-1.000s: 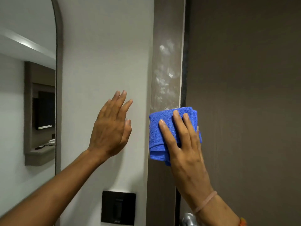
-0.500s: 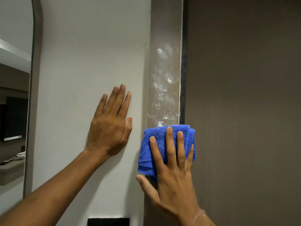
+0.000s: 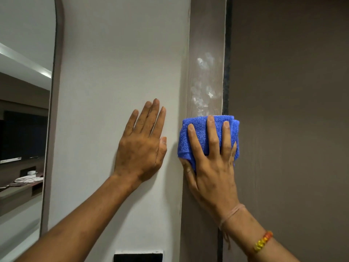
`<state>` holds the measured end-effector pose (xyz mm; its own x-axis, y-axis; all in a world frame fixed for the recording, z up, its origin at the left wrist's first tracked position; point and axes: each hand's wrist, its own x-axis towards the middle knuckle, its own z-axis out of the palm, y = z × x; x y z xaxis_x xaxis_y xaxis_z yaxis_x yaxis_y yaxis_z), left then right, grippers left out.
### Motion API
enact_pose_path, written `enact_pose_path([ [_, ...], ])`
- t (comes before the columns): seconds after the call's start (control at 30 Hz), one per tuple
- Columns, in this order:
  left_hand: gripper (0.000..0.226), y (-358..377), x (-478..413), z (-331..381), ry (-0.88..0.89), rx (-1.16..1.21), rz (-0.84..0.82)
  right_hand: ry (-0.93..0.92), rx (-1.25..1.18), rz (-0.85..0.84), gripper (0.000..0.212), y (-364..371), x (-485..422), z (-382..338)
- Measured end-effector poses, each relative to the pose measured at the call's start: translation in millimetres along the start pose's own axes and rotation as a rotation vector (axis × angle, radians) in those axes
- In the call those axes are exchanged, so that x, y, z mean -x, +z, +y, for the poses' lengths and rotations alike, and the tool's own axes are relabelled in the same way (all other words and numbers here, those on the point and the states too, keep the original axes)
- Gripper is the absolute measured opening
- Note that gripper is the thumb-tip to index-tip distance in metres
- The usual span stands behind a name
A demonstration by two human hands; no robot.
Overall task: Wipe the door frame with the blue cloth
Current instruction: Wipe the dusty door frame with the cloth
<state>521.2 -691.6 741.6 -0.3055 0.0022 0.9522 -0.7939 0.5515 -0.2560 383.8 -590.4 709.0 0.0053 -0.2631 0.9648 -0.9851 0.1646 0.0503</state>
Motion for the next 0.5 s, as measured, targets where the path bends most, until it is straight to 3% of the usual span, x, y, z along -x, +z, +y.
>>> enact_pose_path([
  [0.23,0.063,-2,0,0,0.002,0.001,-0.005,0.036,-0.002,-0.033,0.061,8,44,-5],
  [0.5,0.062,-2,0,2,-0.004,-0.002,0.008,0.056,0.008,0.031,0.064,-2,-15,-7],
])
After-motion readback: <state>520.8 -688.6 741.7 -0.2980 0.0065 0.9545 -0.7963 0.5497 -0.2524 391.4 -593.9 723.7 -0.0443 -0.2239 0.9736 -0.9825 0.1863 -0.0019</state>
